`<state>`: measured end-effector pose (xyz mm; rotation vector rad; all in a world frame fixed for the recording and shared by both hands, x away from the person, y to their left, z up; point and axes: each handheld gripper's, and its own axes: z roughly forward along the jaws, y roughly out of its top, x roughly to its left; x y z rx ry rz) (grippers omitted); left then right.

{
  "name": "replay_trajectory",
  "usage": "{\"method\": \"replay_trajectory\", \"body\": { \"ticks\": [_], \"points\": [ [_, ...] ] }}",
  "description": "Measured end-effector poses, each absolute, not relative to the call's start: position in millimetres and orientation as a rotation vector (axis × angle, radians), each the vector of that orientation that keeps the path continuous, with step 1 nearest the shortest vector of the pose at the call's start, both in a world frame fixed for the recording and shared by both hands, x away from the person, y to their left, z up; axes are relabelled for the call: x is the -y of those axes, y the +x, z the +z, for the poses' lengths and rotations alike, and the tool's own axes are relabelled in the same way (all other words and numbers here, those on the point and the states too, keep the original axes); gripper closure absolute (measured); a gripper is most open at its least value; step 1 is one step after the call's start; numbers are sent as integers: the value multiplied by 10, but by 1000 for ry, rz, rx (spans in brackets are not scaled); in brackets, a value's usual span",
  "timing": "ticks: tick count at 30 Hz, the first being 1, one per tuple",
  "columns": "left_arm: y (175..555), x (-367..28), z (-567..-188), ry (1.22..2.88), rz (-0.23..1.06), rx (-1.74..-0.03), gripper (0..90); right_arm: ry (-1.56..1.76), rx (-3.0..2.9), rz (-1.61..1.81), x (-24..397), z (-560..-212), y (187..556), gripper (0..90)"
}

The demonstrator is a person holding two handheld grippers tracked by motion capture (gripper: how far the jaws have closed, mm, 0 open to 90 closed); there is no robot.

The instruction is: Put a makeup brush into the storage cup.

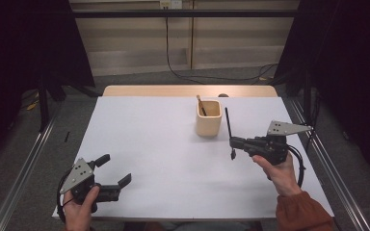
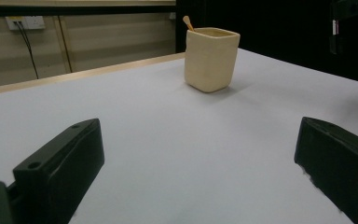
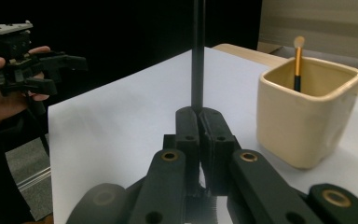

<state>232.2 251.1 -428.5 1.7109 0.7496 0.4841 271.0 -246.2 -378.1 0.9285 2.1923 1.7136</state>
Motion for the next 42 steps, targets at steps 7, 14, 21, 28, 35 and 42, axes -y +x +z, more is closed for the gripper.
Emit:
{"method": "replay_trajectory", "body": {
  "ticks": [7, 14, 21, 28, 35, 42],
  "points": [
    [2320, -2518, -4283, 1717, 486, -749, 14, 824, -2251, 1742, 2237, -3718, 2749, 866],
    [2317, -2524, -4281, 1711, 487, -751, 14, 743, -2310, 1760, 2011, -3672, 2813, 865],
    [2316, -2529, -4280, 1710, 489, -756, 14, 681, -2370, 1766, 1806, -3636, 2870, 866],
    [2310, -2532, -4280, 1708, 489, -755, 14, 627, -2438, 1774, 1640, -3618, 2906, 866],
    [2312, -2532, -4281, 1710, 490, -755, 14, 563, -2509, 1735, 1529, -3534, 2939, 866],
    [2312, -2539, -4281, 1710, 487, -755, 15, 503, -2616, 1614, 1413, -3493, 2958, 865]
  ]
}}
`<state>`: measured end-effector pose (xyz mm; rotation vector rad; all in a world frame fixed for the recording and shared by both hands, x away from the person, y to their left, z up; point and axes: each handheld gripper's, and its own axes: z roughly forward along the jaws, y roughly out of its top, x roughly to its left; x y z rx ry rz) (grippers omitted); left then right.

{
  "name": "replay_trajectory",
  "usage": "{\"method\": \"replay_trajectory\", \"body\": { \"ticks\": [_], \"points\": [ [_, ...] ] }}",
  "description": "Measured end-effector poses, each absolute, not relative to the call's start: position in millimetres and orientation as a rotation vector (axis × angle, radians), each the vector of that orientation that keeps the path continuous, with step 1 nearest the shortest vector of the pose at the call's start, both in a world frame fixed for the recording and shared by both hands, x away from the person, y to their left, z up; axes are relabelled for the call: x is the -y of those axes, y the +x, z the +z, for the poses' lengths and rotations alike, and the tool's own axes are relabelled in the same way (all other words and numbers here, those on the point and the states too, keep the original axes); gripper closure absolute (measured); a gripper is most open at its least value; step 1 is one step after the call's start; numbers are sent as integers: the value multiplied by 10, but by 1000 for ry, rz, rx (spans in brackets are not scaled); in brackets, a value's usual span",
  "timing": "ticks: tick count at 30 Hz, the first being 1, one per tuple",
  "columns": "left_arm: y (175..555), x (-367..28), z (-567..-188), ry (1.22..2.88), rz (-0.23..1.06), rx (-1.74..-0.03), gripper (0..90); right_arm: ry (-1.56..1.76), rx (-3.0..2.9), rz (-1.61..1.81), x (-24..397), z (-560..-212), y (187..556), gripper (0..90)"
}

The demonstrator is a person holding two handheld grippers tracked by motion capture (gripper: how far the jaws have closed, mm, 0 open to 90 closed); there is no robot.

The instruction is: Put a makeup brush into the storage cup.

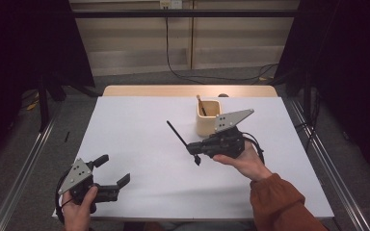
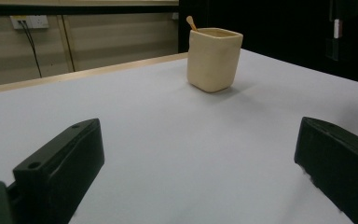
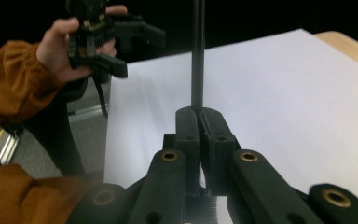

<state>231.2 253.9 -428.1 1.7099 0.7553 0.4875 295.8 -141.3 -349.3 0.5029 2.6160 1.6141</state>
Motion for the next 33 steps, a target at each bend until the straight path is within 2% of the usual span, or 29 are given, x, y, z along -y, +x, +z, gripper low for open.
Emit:
{"method": "replay_trajectory", "body": {
  "ticks": [21, 33],
  "points": [
    [2316, -2529, -4285, 1717, 483, -753, 14, 343, -2902, 1006, 1121, -3402, 3026, 865],
    [2316, -2527, -4286, 1718, 482, -754, 14, 301, -3051, 725, 1045, -3506, 3040, 865]
  ]
}}
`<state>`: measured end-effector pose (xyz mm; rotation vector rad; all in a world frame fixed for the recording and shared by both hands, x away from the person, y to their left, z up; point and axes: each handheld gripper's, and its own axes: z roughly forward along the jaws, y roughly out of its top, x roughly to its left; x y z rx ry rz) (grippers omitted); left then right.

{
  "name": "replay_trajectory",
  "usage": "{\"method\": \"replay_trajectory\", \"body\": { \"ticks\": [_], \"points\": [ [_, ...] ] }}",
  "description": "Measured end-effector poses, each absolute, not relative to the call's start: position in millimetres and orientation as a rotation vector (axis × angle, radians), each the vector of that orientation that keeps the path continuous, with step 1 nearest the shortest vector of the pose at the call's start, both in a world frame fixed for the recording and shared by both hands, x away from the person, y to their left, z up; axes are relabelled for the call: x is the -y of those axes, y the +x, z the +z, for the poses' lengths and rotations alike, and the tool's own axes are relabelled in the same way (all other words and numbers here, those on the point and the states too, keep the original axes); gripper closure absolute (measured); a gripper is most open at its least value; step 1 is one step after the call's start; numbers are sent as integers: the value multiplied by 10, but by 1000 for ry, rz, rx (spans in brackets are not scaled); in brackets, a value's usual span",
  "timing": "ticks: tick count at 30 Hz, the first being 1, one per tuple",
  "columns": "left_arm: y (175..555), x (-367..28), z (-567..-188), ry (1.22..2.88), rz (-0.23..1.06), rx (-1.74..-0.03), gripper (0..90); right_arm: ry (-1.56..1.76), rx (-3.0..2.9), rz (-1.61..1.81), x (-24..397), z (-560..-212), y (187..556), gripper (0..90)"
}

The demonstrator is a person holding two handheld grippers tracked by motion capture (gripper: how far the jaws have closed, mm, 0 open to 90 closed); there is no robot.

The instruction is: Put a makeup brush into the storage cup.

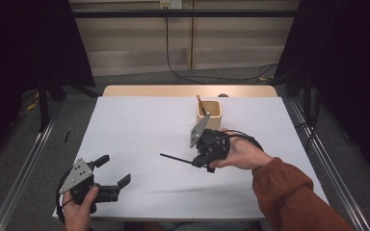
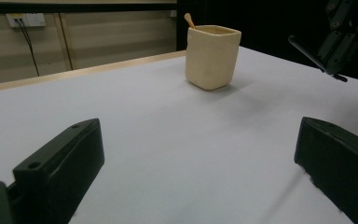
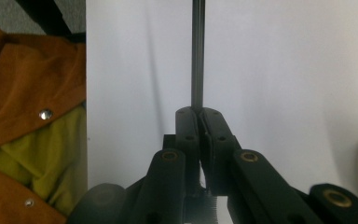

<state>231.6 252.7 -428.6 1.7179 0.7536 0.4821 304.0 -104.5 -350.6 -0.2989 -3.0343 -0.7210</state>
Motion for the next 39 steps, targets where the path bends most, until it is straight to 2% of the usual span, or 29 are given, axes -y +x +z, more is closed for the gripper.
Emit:
{"method": "replay_trajectory", "body": {
  "ticks": [19, 32, 39],
  "points": [
    [2315, -2531, -4286, 1721, 467, -748, 14, -245, 3061, -400, 1053, -3605, 3082, 864],
    [2283, -2535, -4242, 1714, 431, -731, 14, -210, 3050, -447, 1054, -3634, 3064, 864],
    [2229, -2518, -4055, 1661, 437, -708, 10, -217, 3045, -463, 1064, -3648, 3066, 864]
  ]
}}
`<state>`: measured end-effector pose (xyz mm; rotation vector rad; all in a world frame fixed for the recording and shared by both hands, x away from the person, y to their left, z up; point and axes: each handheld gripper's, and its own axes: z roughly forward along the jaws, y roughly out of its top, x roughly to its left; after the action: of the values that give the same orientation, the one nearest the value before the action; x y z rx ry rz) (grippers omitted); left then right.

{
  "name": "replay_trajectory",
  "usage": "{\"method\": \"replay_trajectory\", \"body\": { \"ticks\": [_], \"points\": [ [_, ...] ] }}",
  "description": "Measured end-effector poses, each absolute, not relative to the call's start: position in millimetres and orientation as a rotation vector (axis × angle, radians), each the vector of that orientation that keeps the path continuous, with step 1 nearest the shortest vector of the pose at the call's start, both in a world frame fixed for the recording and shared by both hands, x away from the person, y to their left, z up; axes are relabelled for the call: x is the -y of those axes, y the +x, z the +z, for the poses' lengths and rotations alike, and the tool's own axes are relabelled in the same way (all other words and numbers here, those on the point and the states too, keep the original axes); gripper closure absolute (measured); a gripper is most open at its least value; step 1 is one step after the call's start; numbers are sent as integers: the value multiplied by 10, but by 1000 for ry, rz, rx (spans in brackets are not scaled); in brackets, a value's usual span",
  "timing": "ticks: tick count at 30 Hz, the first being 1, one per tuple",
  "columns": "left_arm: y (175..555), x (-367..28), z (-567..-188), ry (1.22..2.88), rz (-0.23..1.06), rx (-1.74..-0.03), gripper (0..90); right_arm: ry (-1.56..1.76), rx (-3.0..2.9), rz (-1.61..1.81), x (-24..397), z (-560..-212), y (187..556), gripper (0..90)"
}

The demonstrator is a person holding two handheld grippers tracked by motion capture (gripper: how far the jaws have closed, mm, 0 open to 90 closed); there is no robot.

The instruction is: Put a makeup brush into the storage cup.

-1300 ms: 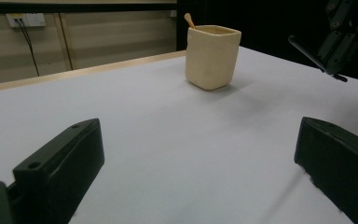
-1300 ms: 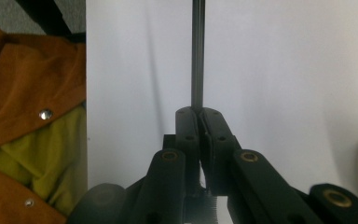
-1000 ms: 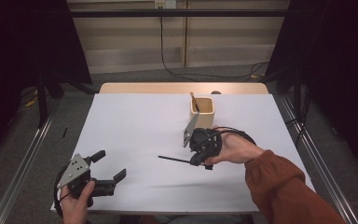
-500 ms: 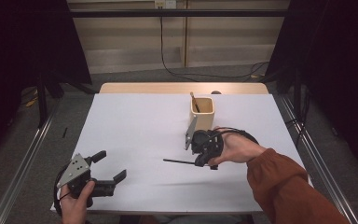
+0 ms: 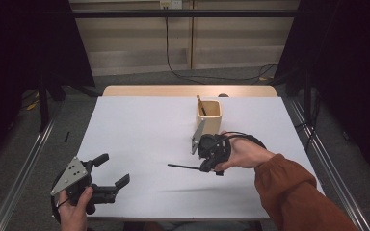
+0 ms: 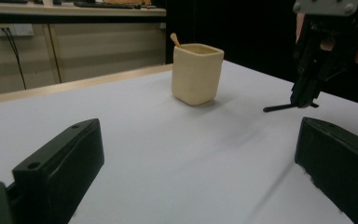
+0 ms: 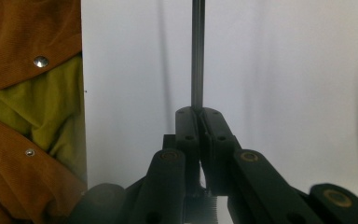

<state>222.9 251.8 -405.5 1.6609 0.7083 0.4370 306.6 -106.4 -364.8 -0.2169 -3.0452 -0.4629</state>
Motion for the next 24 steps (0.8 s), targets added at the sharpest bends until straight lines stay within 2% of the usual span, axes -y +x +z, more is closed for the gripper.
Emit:
{"method": "replay_trajectory", "body": {
  "ticks": [11, 16, 24],
  "points": [
    [2309, -2505, -3796, 1644, 441, -625, 15, -235, 3051, -461, 1109, -3637, 3093, 863],
    [2383, -2397, -3803, 1720, 421, -608, 16, -224, 3043, -461, 1103, -3643, 3098, 863],
    [2461, -2228, -3756, 1753, 352, -535, 15, -217, 3042, -449, 1074, -3653, 3109, 863]
  ]
}}
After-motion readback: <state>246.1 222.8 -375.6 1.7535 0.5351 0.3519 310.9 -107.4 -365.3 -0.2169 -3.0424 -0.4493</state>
